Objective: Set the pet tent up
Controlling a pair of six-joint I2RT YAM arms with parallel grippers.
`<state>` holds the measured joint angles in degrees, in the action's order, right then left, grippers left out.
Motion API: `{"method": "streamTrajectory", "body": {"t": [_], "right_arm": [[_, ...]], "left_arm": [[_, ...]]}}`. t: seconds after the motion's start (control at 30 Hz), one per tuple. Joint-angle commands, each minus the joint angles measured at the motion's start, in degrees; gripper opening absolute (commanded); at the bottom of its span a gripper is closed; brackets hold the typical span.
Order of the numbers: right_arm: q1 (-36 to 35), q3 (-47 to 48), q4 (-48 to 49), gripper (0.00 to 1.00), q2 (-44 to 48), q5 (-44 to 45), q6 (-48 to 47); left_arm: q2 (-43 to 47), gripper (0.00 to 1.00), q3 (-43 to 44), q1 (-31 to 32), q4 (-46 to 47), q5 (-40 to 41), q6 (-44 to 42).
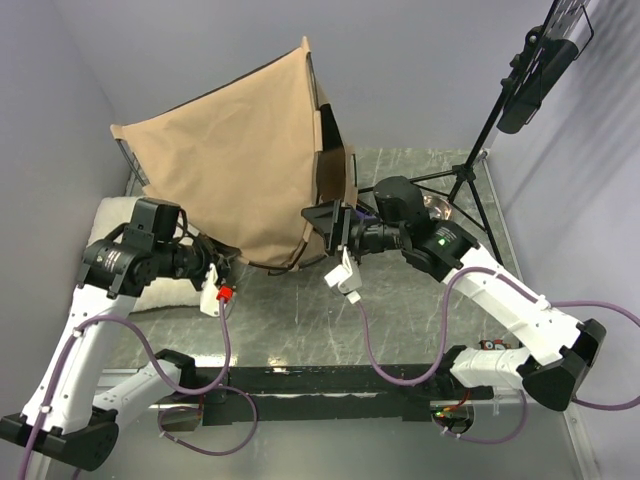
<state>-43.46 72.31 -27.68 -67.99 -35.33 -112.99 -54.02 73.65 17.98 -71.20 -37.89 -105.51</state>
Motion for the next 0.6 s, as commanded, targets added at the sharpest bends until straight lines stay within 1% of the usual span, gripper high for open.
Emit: {"method": "streamTrajectory", "body": {"t": [0.0, 0.07, 0.1, 0.13, 0.17, 0.2, 0.23, 0.27, 0.3, 0.33, 0.37, 0.4, 0.5, 0.53, 0.57], "right_arm": [[-0.57, 3.71, -5.19, 0.52, -0.74, 0.61, -24.29], [-0.66, 4.24, -7.64, 0.42, -1.09, 1.23, -25.96], [-0.75, 4.15, -7.91, 0.36, -1.01, 1.49, -26.40], [-0.75, 3.98, -7.74, 0.28, -1.10, 2.02, -26.58], [-0.75, 4.06, -7.39, 0.15, -1.27, 2.80, -26.67], [-0.75, 4.15, -6.52, 0.00, -1.53, 3.42, -25.97], [-0.66, 4.24, -5.55, 0.00, -1.54, 4.04, -24.57], [-0.66, 4.33, -4.84, 0.00, -1.62, 4.74, -23.69], [-0.57, 4.41, -3.97, 0.00, -1.54, 5.44, -22.64], [-0.40, 4.33, -2.91, 0.00, -1.27, 6.14, -21.15], [-0.13, 4.24, -1.95, 0.00, -1.10, 6.67, -19.65], [0.30, 4.07, -0.89, 0.00, -0.75, 6.94, -17.72], [2.50, 2.14, 6.56, 0.00, 0.31, 6.33, -12.10], [3.29, 1.69, 10.33, 0.00, 0.22, 6.15, -9.64], [3.99, 1.52, 13.24, 0.00, 0.05, 6.33, -6.83]], "left_arm": [[-0.47, 0.01, 3.43, 0.04, -1.57, -4.56, -1.80], [-0.65, 0.01, 3.35, 0.13, -1.58, -4.21, -2.33], [-0.47, 0.01, 3.08, 0.04, -0.79, -4.04, -2.33], [-0.12, 0.04, 2.73, -0.05, 0.26, -3.95, -1.54], [0.23, 0.08, 2.38, 0.04, 1.75, -3.86, -0.93], [0.84, 0.16, 1.77, 0.13, 3.59, -3.60, 0.30], [1.63, 0.26, 1.15, 0.04, 6.40, -3.25, 2.14], [2.51, 0.40, 0.10, 0.13, 9.99, -2.81, 3.98], [3.99, 0.50, -0.95, 0.04, 13.94, -1.93, 6.61], [5.31, 0.57, -2.27, 0.04, 19.81, -1.32, 10.29], [7.07, 0.74, -3.85, 0.04, 27.35, -0.18, 16.51], [8.83, 0.79, -5.17, 0.04, 34.91, 0.88, 24.49], [12.96, 0.85, -9.30, 0.04, 58.03, 7.10, 44.54], [13.93, 0.86, -10.18, 0.04, 64.63, 10.26, 50.78], [14.55, 0.87, -10.36, 0.04, 68.87, 12.90, 55.02]]}}
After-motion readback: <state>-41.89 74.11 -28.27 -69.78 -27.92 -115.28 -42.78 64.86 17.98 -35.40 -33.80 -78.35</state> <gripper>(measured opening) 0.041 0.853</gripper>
